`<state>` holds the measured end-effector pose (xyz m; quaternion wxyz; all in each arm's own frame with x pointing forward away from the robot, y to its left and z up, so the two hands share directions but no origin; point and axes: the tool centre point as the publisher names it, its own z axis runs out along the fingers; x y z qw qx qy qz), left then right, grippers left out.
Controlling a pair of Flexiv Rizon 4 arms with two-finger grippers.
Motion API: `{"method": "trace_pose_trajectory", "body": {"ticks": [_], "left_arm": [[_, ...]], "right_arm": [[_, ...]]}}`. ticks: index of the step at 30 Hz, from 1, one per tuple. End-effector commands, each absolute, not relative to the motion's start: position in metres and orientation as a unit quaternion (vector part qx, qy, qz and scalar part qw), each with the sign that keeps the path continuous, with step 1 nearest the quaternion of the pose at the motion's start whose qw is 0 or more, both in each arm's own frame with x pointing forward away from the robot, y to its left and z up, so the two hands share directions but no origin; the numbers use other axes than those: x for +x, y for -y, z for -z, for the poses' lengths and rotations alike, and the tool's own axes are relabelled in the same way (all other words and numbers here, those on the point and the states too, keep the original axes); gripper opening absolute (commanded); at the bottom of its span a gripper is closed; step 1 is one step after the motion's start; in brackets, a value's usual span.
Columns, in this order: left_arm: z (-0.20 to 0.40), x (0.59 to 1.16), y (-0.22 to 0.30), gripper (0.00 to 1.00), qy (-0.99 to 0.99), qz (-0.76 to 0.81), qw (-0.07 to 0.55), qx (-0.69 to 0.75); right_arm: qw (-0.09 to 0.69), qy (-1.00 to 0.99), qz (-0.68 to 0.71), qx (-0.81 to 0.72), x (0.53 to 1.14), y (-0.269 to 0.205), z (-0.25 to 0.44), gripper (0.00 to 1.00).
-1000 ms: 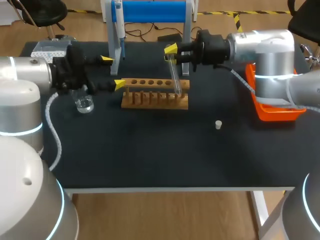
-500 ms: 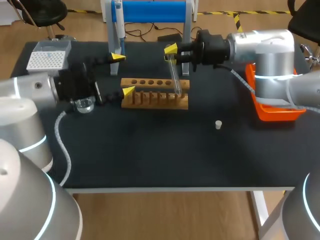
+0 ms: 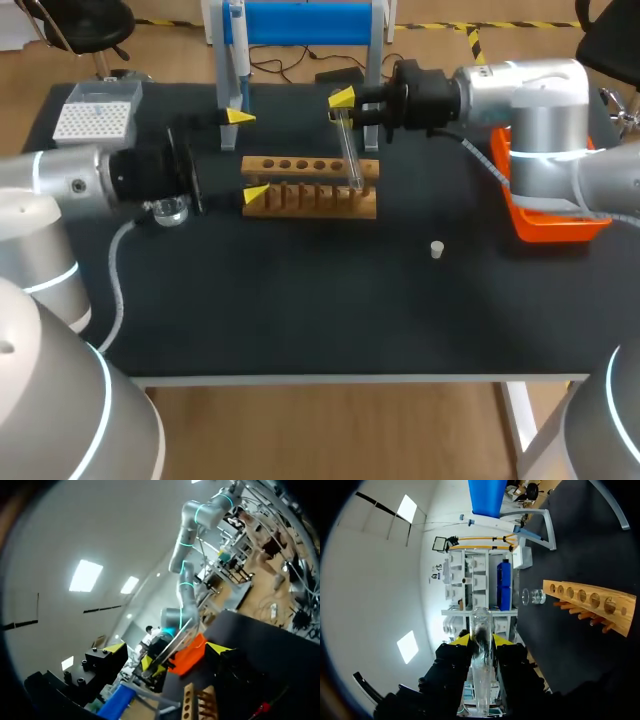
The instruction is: Invert the test tube, pick up the pipette, mount the tip to pipette, aspirate from beaker and dispense into the tube, eject the tip, return the pipette, and cap with the stopper.
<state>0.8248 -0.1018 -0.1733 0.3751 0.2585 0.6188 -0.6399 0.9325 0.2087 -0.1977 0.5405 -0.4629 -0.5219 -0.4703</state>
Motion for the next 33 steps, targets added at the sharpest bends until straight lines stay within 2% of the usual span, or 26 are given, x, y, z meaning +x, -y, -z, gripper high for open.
{"method": "trace_pose_trajectory", "body": {"ticks": [1, 7, 11, 26, 33], "left_arm": [[0.172, 0.824, 0.109, 1.00, -0.589, 0.533, 0.485, 0.366], [0.170, 0.821, 0.127, 1.00, -0.574, 0.489, 0.523, 0.397], [0.171, 0.825, 0.143, 1.00, -0.601, 0.466, 0.497, 0.416], [0.171, 0.825, 0.143, 1.00, -0.601, 0.466, 0.497, 0.416], [0.179, 0.829, 0.176, 1.00, -0.575, 0.459, 0.496, 0.461]], "right_arm": [[0.540, 0.523, 0.470, -0.463, 0.933, -0.208, 0.197, 0.00], [0.540, 0.523, 0.470, -0.463, 0.933, -0.208, 0.197, 0.00], [0.540, 0.523, 0.470, -0.463, 0.933, -0.208, 0.197, 0.00], [0.540, 0.523, 0.470, -0.463, 0.933, -0.208, 0.197, 0.00], [0.540, 0.523, 0.470, -0.463, 0.933, -0.208, 0.197, 0.00]]}}
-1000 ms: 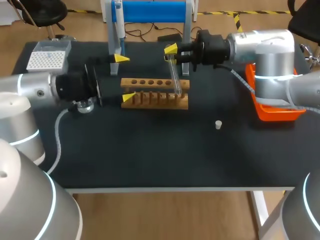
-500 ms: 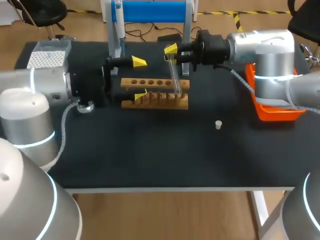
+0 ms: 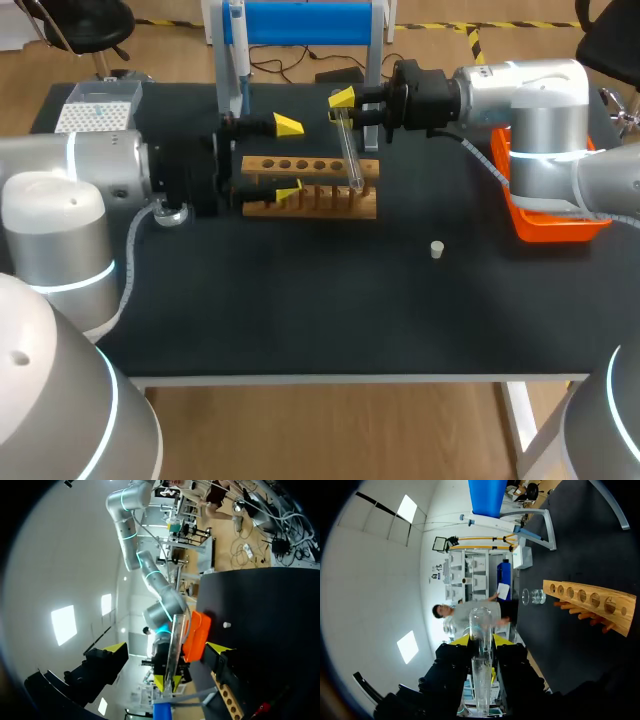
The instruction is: Invert the test tube, pick up the pipette, mount the tip to pipette, aspirate from beaker and dispense into the tube, eject the tip, return the pipette, and cap with the stopper.
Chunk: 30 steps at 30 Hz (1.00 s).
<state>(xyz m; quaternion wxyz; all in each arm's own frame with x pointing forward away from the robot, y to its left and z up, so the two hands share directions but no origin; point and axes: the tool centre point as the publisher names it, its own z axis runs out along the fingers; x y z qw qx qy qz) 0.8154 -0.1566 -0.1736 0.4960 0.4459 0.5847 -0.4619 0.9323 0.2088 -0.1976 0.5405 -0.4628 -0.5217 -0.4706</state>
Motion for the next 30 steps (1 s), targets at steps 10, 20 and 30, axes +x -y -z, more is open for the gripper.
{"method": "trace_pose_trajectory", "body": {"ticks": [10, 20, 30], "left_arm": [[0.181, 0.833, 0.194, 1.00, -0.529, 0.475, 0.483, 0.512], [0.181, 0.838, 0.220, 1.00, -0.487, 0.499, 0.465, 0.545], [0.187, 0.834, 0.238, 1.00, -0.473, 0.512, 0.473, 0.539]], "right_arm": [[0.540, 0.523, 0.470, -0.463, 0.933, -0.208, 0.197, 0.00], [0.540, 0.523, 0.470, -0.463, 0.933, -0.208, 0.197, 0.00], [0.540, 0.523, 0.470, -0.463, 0.933, -0.208, 0.197, 0.00]]}}
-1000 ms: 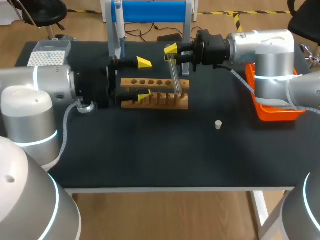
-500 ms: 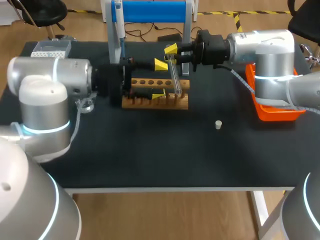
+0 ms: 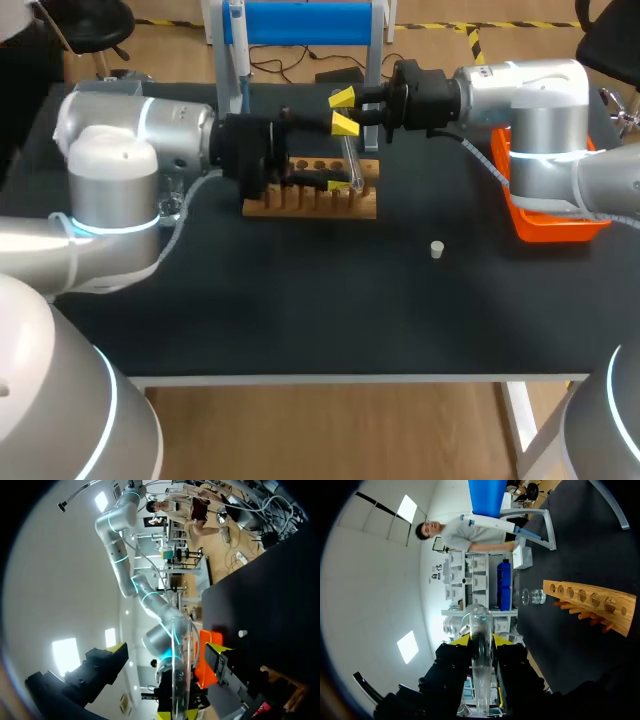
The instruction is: Invert the test tube, pick up the pipette, mount the tip to pipette, aspirate from beaker and dispense into the tube, eject the tip, return the pipette, and cap with the stopper.
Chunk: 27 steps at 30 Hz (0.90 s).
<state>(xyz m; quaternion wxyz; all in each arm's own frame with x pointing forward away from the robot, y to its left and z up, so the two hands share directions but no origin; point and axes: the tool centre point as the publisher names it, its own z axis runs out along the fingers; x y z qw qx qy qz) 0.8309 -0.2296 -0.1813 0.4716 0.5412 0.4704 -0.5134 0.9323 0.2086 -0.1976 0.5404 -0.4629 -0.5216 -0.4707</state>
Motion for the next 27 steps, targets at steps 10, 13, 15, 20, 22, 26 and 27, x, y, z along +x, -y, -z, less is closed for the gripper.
{"method": "trace_pose_trajectory", "body": {"ticks": [10, 13, 15, 20, 22, 26, 27], "left_arm": [[0.187, 0.829, 0.237, 1.00, -0.506, 0.487, 0.488, 0.519], [0.186, 0.827, 0.235, 1.00, -0.511, 0.480, 0.495, 0.513], [0.186, 0.825, 0.233, 1.00, -0.514, 0.478, 0.498, 0.509], [0.186, 0.823, 0.237, 1.00, -0.509, 0.478, 0.506, 0.506], [0.185, 0.822, 0.239, 1.00, -0.509, 0.479, 0.506, 0.506], [0.185, 0.822, 0.243, 1.00, -0.508, 0.481, 0.505, 0.506], [0.185, 0.822, 0.244, 1.00, -0.509, 0.481, 0.504, 0.506]], "right_arm": [[0.540, 0.523, 0.470, -0.463, 0.933, -0.208, 0.197, 0.00], [0.540, 0.523, 0.470, -0.463, 0.933, -0.208, 0.197, 0.00], [0.540, 0.523, 0.470, -0.463, 0.933, -0.208, 0.197, 0.00], [0.540, 0.523, 0.470, -0.463, 0.933, -0.208, 0.197, 0.00], [0.540, 0.523, 0.470, -0.463, 0.933, -0.208, 0.197, 0.00], [0.540, 0.523, 0.470, -0.463, 0.933, -0.208, 0.197, 0.00], [0.540, 0.523, 0.470, -0.463, 0.933, -0.208, 0.197, 0.00]]}}
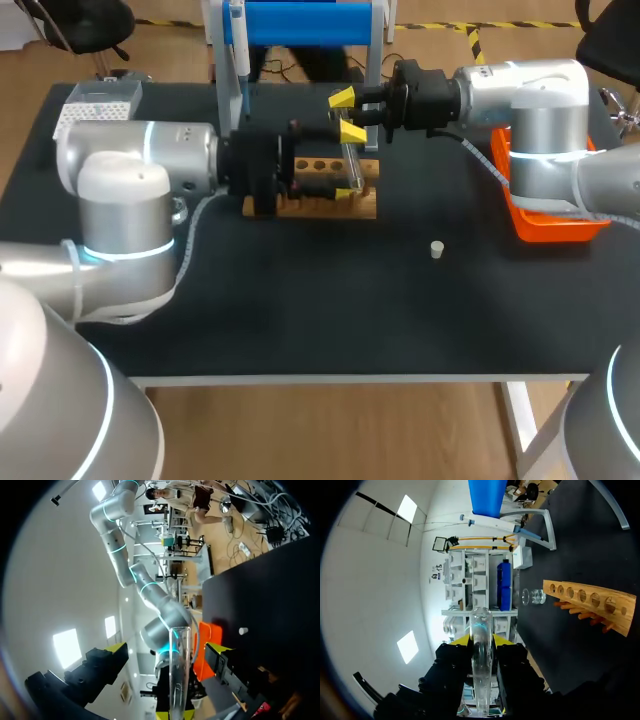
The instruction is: Invert the test tube, pick up the pipette, mount the tip to pipette, aspirate from beaker and dispense into the tube, eject the tip, return the pipette, and cap with the stopper.
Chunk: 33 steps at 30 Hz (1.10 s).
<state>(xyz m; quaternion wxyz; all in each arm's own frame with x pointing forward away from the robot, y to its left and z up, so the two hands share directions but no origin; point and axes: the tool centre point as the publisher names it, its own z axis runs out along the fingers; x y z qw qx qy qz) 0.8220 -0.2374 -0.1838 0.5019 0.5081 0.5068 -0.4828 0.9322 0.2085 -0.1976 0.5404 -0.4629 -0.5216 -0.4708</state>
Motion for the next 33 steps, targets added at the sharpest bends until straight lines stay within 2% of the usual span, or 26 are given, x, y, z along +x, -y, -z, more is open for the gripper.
{"method": "trace_pose_trajectory", "body": {"ticks": [1, 5, 7, 9, 11, 13, 15, 18, 23, 26, 27, 33], "left_arm": [[0.1854, 0.8221, 0.2455, 1.00, -0.508, 0.482, 0.503, 0.506], [0.1858, 0.8219, 0.2495, 1.00, -0.508, 0.486, 0.497, 0.509], [0.1857, 0.8216, 0.2504, 0.95, -0.509, 0.486, 0.494, 0.510], [0.1859, 0.8215, 0.2501, 0.95, -0.510, 0.487, 0.493, 0.510], [0.1867, 0.8217, 0.2489, 0.79, -0.512, 0.487, 0.492, 0.508], [0.1868, 0.8216, 0.2487, 0.73, -0.513, 0.487, 0.491, 0.508], [0.1869, 0.8215, 0.2485, 0.60, -0.517, 0.487, 0.489, 0.507], [0.1873, 0.8218, 0.2484, 0.60, -0.518, 0.487, 0.488, 0.507], [0.1875, 0.8219, 0.2487, 0.42, -0.521, 0.486, 0.487, 0.505], [0.1881, 0.8218, 0.2483, 0.07, -0.522, 0.486, 0.488, 0.503], [0.1882, 0.8219, 0.2482, 0.00, -0.523, 0.486, 0.487, 0.503], [0.1885, 0.8230, 0.2501, 0.00, -0.521, 0.488, 0.482, 0.508]], "right_arm": [[0.540, 0.523, 0.470, -0.463, 0.9326, -0.2080, 0.1971, 0.00], [0.540, 0.523, 0.470, -0.463, 0.9326, -0.2080, 0.1971, 0.00], [0.540, 0.523, 0.470, -0.463, 0.9326, -0.2080, 0.1971, 0.00], [0.540, 0.523, 0.470, -0.463, 0.9326, -0.2080, 0.1971, 0.00], [0.540, 0.523, 0.470, -0.463, 0.9326, -0.2080, 0.1971, 0.00], [0.540, 0.523, 0.470, -0.463, 0.9326, -0.2080, 0.1971, 0.00], [0.540, 0.523, 0.470, -0.463, 0.9326, -0.2080, 0.1971, 0.00], [0.540, 0.523, 0.470, -0.463, 0.9326, -0.2080, 0.1971, 0.00], [0.540, 0.523, 0.470, -0.463, 0.9326, -0.2080, 0.1971, 0.00], [0.540, 0.523, 0.470, -0.463, 0.9326, -0.2080, 0.1971, 0.00], [0.540, 0.523, 0.470, -0.463, 0.9326, -0.2080, 0.1971, 0.00], [0.540, 0.523, 0.470, -0.463, 0.9326, -0.2080, 0.1971, 0.00]]}}
